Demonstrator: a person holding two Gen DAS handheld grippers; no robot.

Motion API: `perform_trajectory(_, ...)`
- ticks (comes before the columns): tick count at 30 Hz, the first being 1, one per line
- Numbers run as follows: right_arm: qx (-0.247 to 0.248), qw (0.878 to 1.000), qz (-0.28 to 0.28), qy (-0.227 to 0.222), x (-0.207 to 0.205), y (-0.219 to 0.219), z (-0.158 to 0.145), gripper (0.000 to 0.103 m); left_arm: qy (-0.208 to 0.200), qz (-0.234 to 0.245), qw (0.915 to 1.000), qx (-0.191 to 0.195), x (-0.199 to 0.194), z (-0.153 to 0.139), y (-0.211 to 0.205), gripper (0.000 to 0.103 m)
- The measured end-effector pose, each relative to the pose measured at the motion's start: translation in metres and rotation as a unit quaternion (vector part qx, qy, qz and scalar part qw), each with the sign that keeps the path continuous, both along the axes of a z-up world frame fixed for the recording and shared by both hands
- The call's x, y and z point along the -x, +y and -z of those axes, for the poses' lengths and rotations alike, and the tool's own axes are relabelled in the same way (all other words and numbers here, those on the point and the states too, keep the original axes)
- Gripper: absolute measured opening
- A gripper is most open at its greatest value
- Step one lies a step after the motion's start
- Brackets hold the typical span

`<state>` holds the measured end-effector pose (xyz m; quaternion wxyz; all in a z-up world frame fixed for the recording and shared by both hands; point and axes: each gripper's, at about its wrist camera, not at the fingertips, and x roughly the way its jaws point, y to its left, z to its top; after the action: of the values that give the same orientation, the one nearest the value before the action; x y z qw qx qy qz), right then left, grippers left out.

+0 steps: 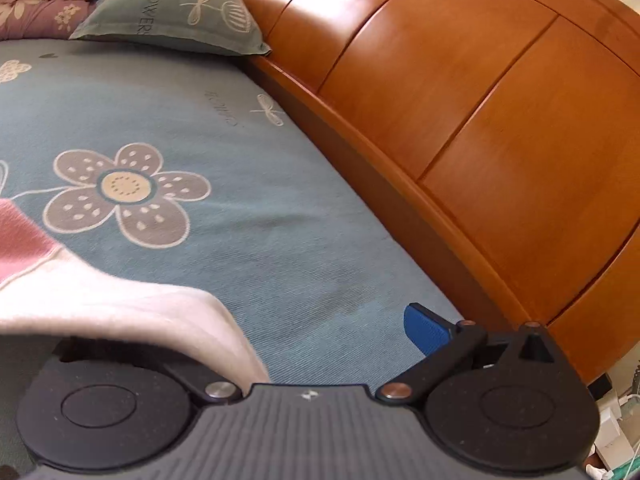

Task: Fold clothes
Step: 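Pull the cream-cuffed sleeve outward along the bed with the right tool, then lay the stretched sleeve down and open the right tool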

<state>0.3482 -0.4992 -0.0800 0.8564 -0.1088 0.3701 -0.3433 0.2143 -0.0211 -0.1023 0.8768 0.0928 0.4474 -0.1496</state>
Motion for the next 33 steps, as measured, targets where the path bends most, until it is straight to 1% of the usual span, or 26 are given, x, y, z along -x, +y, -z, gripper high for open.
perform_trajectory(3, 0.012, 0.998, 0.049, -0.025, 0.002, -0.029, -0.017, 0.103, 0.001, 0.000, 1.0000, -0.001, -0.001, 0.000, -0.002, 0.084)
perform_trajectory(5, 0.001, 0.996, 0.079, -0.035, 0.009, -0.049, -0.025, 0.103, 0.001, 0.003, 1.0000, 0.001, -0.001, 0.000, -0.003, 0.084)
perform_trajectory(8, -0.029, 0.992, 0.117, -0.040, 0.027, -0.079, -0.029, 0.103, 0.001, 0.006, 1.0000, 0.000, -0.003, 0.001, -0.004, 0.084)
perform_trajectory(10, -0.070, 0.990, 0.118, -0.042, 0.038, -0.089, -0.026, 0.103, 0.001, 0.006, 1.0000, 0.000, -0.004, 0.001, -0.005, 0.084)
perform_trajectory(11, -0.093, 0.989, 0.107, -0.039, 0.041, -0.090, -0.023, 0.103, 0.001, 0.006, 1.0000, -0.001, -0.005, 0.002, -0.007, 0.084)
perform_trajectory(14, -0.154, 0.986, 0.054, -0.038, 0.037, -0.077, -0.015, 0.103, 0.001, 0.009, 0.9999, -0.007, -0.007, 0.001, -0.011, 0.084)
perform_trajectory(16, -0.205, 0.978, -0.005, -0.041, 0.023, -0.058, -0.015, 0.103, 0.000, 0.012, 0.9999, -0.009, -0.006, -0.001, -0.013, 0.084)
perform_trajectory(17, -0.231, 0.972, -0.033, -0.041, 0.015, -0.048, -0.015, 0.103, 0.001, 0.014, 0.9999, -0.007, -0.006, -0.003, -0.014, 0.084)
perform_trajectory(19, -0.284, 0.954, -0.093, -0.034, -0.013, -0.022, -0.017, 0.103, 0.002, 0.015, 0.9999, -0.005, -0.005, -0.005, -0.015, 0.084)
perform_trajectory(21, -0.312, 0.939, -0.141, -0.026, -0.037, 0.001, -0.018, 0.103, 0.002, 0.012, 0.9999, -0.007, -0.005, -0.008, -0.015, 0.084)
perform_trajectory(22, -0.325, 0.931, -0.167, -0.014, -0.057, 0.013, -0.018, 0.103, 0.003, 0.010, 0.9999, -0.009, -0.005, -0.008, -0.015, 0.084)
perform_trajectory(24, -0.337, 0.920, -0.197, 0.009, -0.082, 0.032, -0.012, 0.103, 0.002, 0.005, 0.9999, -0.016, -0.005, -0.009, -0.015, 0.084)
perform_trajectory(26, -0.344, 0.915, -0.204, 0.039, -0.100, 0.043, -0.001, 0.103, 0.004, 0.002, 0.9998, -0.018, -0.005, -0.009, -0.015, 0.084)
perform_trajectory(28, -0.350, 0.913, -0.198, 0.069, -0.108, 0.049, 0.011, 0.103, 0.006, -0.002, 0.9998, -0.020, -0.004, -0.009, -0.013, 0.085)
perform_trajectory(29, -0.346, 0.915, -0.192, 0.080, -0.109, 0.047, 0.017, 0.103, 0.007, -0.004, 0.9998, -0.020, -0.004, -0.009, -0.013, 0.085)
perform_trajectory(31, -0.331, 0.921, -0.186, 0.086, -0.100, 0.041, 0.023, 0.103, 0.009, -0.005, 0.9998, -0.019, -0.004, -0.008, -0.011, 0.085)
perform_trajectory(33, -0.334, 0.920, -0.189, 0.084, -0.083, 0.031, 0.021, 0.103, 0.010, -0.003, 0.9998, -0.017, -0.004, -0.006, -0.011, 0.085)
